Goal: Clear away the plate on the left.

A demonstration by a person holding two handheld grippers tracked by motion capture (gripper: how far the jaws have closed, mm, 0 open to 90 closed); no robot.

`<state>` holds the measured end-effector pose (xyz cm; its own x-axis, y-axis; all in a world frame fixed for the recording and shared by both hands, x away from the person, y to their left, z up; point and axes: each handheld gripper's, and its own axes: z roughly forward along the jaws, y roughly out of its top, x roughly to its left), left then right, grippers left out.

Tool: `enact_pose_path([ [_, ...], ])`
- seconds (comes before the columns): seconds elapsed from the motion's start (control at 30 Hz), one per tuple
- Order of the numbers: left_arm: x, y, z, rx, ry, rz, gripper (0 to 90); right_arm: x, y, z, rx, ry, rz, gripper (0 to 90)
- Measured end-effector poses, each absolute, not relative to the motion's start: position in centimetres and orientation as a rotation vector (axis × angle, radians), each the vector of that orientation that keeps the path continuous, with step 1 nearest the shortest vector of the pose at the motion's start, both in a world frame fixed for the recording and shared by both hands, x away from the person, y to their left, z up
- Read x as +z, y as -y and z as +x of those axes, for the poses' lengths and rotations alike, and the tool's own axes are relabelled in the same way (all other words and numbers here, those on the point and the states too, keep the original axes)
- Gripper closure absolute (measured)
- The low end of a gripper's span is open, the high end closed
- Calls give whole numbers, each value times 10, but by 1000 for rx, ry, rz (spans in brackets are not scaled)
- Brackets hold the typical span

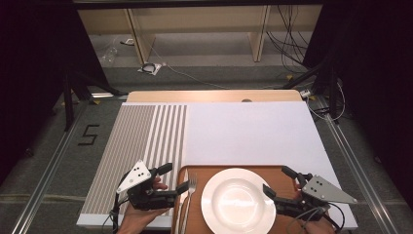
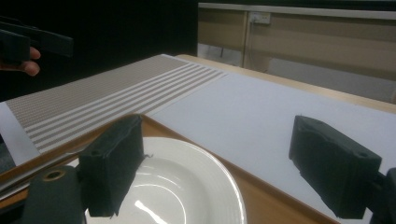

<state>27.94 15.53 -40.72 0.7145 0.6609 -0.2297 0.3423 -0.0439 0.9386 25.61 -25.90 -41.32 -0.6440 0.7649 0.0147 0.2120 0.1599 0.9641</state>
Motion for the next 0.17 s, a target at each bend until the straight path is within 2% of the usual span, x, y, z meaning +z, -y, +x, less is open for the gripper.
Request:
enact_pose_path([
  [0.17, -407, -156, 280, 314, -824, 1646, 162, -413, 259, 256, 1505, -1955, 920, 187],
])
